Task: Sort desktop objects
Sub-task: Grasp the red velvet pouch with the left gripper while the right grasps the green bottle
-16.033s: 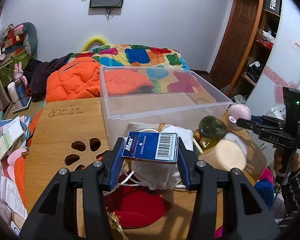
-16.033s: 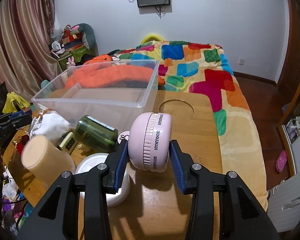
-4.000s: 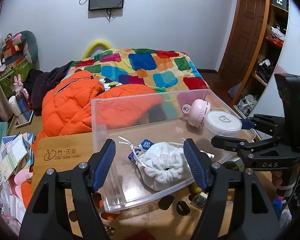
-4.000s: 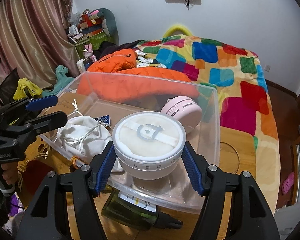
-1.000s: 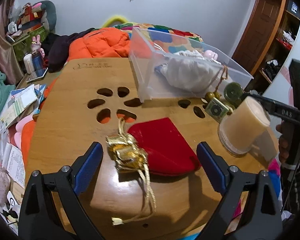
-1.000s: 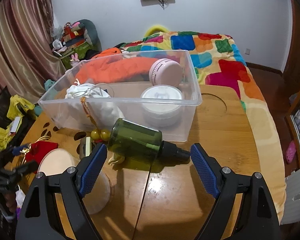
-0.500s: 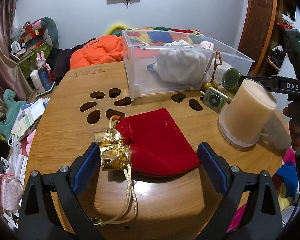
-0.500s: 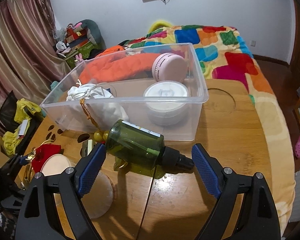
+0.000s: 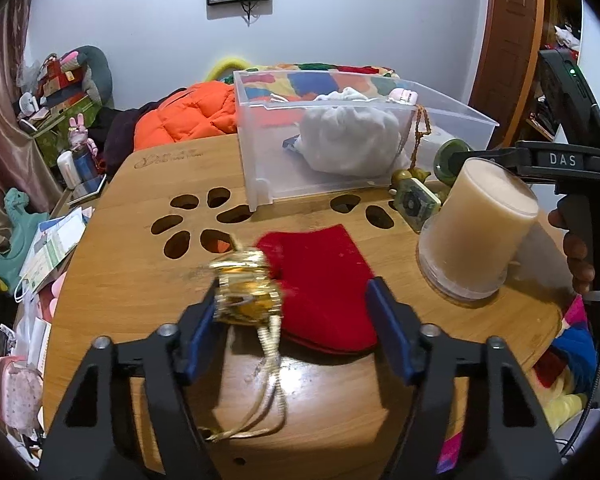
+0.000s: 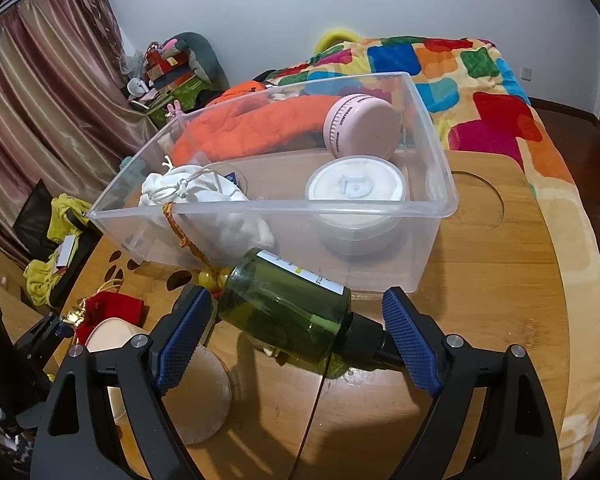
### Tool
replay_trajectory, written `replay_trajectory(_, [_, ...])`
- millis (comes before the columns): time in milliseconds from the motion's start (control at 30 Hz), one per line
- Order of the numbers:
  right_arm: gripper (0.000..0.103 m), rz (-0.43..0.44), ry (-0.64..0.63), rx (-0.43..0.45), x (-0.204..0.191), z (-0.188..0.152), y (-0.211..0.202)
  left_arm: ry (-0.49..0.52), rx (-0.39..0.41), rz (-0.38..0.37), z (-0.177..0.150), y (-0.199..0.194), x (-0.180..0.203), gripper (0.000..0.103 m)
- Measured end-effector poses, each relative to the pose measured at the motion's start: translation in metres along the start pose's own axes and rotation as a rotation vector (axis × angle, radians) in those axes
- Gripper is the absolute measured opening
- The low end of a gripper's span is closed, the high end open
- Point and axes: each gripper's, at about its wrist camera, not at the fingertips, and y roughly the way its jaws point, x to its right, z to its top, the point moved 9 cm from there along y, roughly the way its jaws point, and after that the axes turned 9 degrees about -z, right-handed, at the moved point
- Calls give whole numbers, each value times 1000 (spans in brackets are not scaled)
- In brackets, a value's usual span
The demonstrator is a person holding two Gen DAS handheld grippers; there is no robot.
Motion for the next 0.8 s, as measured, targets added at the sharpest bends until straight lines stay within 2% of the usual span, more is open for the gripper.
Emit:
replay_trajectory(167, [74, 2, 1, 19, -1, 0, -2, 3, 3, -16, 1, 0, 1, 44])
replay_trajectory(200, [62, 1, -6, 28, -2, 0, -4, 1, 5, -15, 1, -1, 0, 41])
replay_trajectory(500, [62, -21, -17, 75, 1, 0, -18, -32, 10, -47, 3, -4, -1, 26])
replay_trajectory(733, [62, -23, 11, 109, 10, 2, -35, -47, 38, -45, 8, -12, -1, 23])
replay_trajectory(800, [62, -24, 11, 121, 11, 2, -40, -52, 39, -49, 9, -14, 1, 16])
